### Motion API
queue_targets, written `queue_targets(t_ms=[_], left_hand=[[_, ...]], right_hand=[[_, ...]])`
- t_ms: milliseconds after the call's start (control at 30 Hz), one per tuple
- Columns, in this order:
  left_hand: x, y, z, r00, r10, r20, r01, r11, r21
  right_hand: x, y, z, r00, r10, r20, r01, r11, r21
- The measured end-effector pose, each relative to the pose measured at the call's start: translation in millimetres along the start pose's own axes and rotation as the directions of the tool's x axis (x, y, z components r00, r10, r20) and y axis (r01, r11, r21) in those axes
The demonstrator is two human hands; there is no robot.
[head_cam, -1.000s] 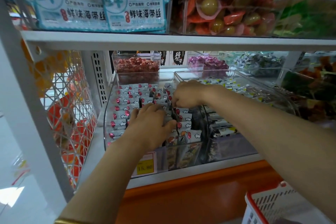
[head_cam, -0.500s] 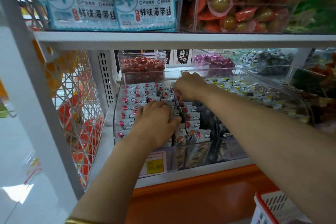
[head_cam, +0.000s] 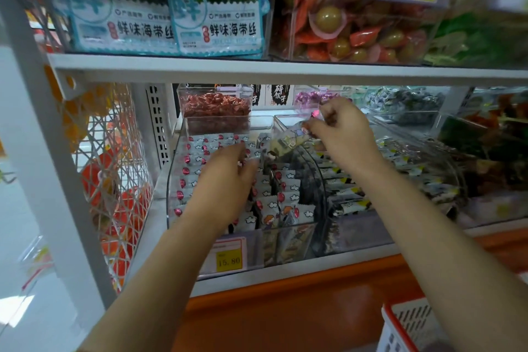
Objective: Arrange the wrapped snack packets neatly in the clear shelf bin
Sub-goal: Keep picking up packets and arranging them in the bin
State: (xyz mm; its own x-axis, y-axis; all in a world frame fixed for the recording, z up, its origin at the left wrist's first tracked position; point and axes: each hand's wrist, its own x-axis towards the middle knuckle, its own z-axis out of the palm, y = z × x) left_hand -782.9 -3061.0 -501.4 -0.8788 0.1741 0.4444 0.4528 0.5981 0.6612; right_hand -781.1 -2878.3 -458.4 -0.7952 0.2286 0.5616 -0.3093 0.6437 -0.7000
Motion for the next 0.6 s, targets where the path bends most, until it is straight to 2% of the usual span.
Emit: queue_targets(t_ms=[100,200,300,333,400,500,600], left_hand=[[-7,8,-2,0.99,-0.091,0.111,0.123,0.937,-0.326],[-10,11,-7,0.963,-0.197,0.186,0.269,0.77,-0.578],[-12,11,-14,0.93,-0.243,0.277,0.367,0.549,-0.751],[-12,12,-15,0.921,-0.247,0.301,0.386,0.485,-0.784],[-13,13,-16,0.914,-0.262,0.31,0.398,0.429,-0.811],[-14,12,-16,0.916,-0.276,0.292,0.388,0.421,-0.82],[-15,11,-15,0.909,-0.281,0.307,0.401,0.397,-0.825]], right_hand=[[-28,-5,-7,0.982,0.184,0.043,-0.188,0.93,0.317],[-48,-6,-9,0.956,0.264,0.13,-0.291,0.776,0.559],[-60,-3,-11,0.928,0.323,0.188,-0.363,0.666,0.652],[-62,-2,-11,0.915,0.346,0.209,-0.391,0.625,0.676],[-63,0,-11,0.878,0.388,0.282,-0.452,0.471,0.758],[-65,2,-9,0.825,0.405,0.393,-0.512,0.242,0.824],[-66,4,-6,0.798,0.403,0.448,-0.532,0.122,0.838]])
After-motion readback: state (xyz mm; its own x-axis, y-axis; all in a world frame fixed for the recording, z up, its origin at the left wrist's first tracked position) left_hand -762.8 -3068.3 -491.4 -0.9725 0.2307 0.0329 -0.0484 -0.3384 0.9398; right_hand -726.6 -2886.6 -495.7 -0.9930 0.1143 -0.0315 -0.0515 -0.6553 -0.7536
